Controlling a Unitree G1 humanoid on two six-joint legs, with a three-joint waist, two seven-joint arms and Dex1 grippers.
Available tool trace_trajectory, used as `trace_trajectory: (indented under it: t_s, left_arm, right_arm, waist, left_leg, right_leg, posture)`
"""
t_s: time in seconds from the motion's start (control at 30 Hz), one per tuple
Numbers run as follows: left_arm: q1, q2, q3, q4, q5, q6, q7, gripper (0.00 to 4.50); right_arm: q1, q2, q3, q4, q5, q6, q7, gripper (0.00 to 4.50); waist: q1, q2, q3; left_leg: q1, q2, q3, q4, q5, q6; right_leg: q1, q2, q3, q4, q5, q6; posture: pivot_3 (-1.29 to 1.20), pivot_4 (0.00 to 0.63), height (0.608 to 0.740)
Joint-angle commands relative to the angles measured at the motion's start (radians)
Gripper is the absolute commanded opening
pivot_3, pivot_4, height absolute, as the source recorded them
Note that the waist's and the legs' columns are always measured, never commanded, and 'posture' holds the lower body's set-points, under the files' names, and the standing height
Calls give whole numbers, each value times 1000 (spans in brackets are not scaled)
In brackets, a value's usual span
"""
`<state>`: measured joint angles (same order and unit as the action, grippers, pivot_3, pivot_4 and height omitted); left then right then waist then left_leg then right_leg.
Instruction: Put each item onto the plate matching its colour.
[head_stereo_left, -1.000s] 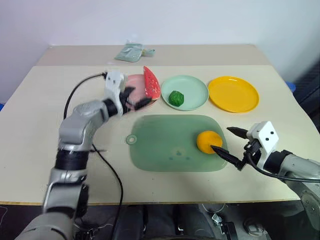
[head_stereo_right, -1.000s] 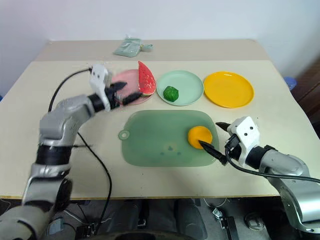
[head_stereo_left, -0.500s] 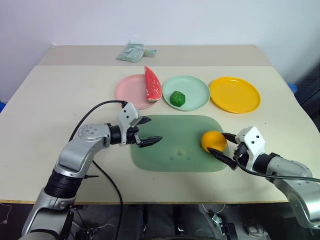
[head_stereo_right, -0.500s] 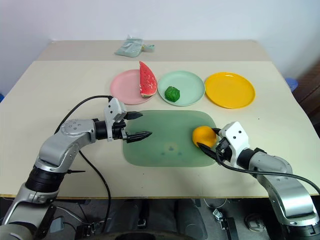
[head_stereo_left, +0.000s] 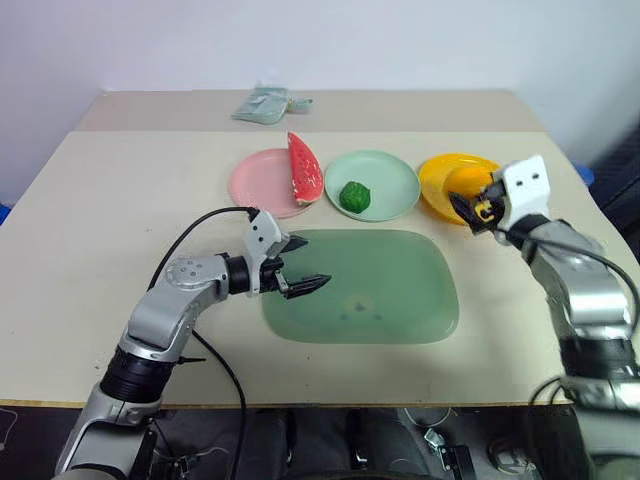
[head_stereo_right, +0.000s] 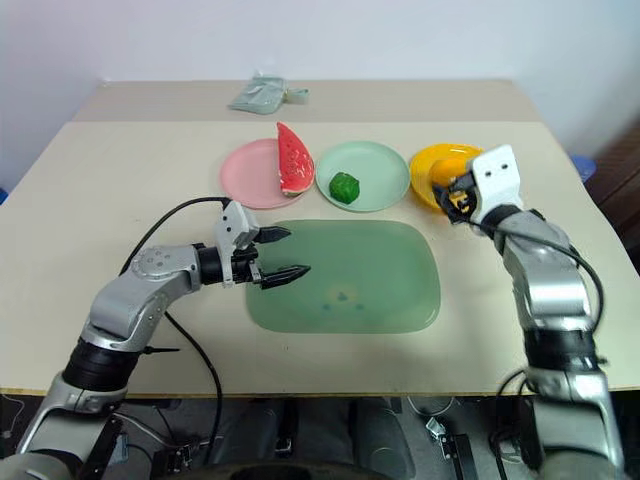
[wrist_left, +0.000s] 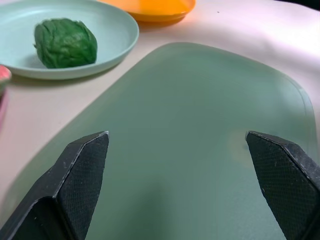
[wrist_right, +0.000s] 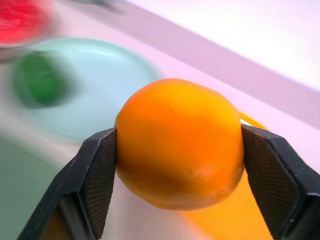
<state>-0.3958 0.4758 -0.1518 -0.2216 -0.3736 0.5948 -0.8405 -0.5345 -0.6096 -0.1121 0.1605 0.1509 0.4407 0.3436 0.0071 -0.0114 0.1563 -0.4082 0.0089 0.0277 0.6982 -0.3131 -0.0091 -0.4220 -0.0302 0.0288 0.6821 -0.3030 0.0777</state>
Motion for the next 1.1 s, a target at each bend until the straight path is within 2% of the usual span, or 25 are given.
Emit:
trace_trajectory:
  t_s: [0.03, 0.1, 0.17, 0.2, 0.27, 0.37, 0.47, 0.57, 0.7, 0.87, 1.1]
  left_arm:
    - [7, -4, 13, -45, -5, -7, 24, 4500]
    - [21, 1, 16, -57, 3, -8, 37, 4500]
    - [32, 3, 23, -72, 2, -5, 51, 4500]
    - [39, 3, 30, -80, 1, -4, 62, 4500]
    - [50, 2, 43, -92, 0, -3, 82, 4500]
    - [61, -18, 111, -87, -13, -6, 149, 4500]
    - [75, -11, 219, -28, 25, -74, 236, 4500]
    - [94, 19, 317, 73, 68, -121, 312, 4500]
    - [150, 64, 414, 160, 75, -180, 327, 4500]
    - [234, 121, 434, 179, 97, -229, 295, 4500]
    - [264, 108, 437, 147, 84, -224, 315, 4500]
  right_arm:
    - [-163, 12, 7, 317, -85, -125, -81, 3177]
    - [-233, 13, 3, 461, -81, -158, -58, 3177]
    - [-275, 11, -14, 548, -68, -188, -46, 4199]
    - [-285, 6, -16, 565, -73, -219, -50, 4448]
    - [-294, -3, -22, 576, -78, -270, -54, 4448]
    - [-235, -21, -47, 452, -36, -331, 17, 4448]
    - [-51, -52, -61, 154, 57, -313, 188, 4448]
    - [185, -106, -72, -166, 181, -195, 343, 4448]
    - [420, -147, -142, -394, 281, -83, 400, 4448]
    - [565, -163, -226, -468, 316, -27, 415, 4448]
    - [576, -151, -231, -443, 301, -31, 407, 4448]
  waist:
    - [-3, 0, 0]
    - [-3, 0, 0]
    - [-7, 0, 0]
    - [-9, 0, 0]
    - [-15, 0, 0]
    - [-22, 0, 0]
    - [-18, 0, 0]
    - [-18, 1, -1]
    - [-18, 1, -1]
    - [-15, 1, -1]
    - [-17, 1, -1]
  left_leg:
    - [0, 0, 0, 0, 0, 0]
    - [0, 0, 1, 0, 0, 0]
    - [0, 0, 1, -1, 0, 0]
    - [0, 0, 1, -1, 0, 0]
    - [0, 1, 1, -1, 0, 0]
    - [-1, 1, 1, -1, 0, 0]
    - [-1, 2, 0, -2, 0, 0]
    - [-1, 2, 0, -2, -2, 4]
    - [-1, 2, 0, -2, -4, 6]
    - [1, 2, 0, -1, -4, 7]
    - [1, 1, 0, -1, -4, 7]
  right_leg:
    - [0, 0, 0, 0, 0, 0]
    - [-1, 0, 0, 0, 0, 0]
    - [-1, 0, 0, 0, 0, 0]
    - [-1, 0, 1, 0, 0, 0]
    - [-1, 0, 1, 0, 0, 0]
    - [-1, -1, 1, 0, 0, 0]
    - [-1, 0, 0, 0, 0, 0]
    - [-1, 0, 0, 0, 0, 0]
    - [0, 0, 0, 0, 0, 0]
    - [1, -2, 0, -1, 0, 0]
    - [2, -2, -1, -1, 0, 0]
  posture:
    - [0, 150, 740]
    - [0, 150, 740]
    - [0, 150, 740]
    - [0, 150, 740]
    - [0, 150, 740]
    - [0, 150, 740]
    - [0, 150, 740]
    - [0, 150, 740]
    - [0, 150, 740]
    - [0, 150, 740]
    - [0, 150, 740]
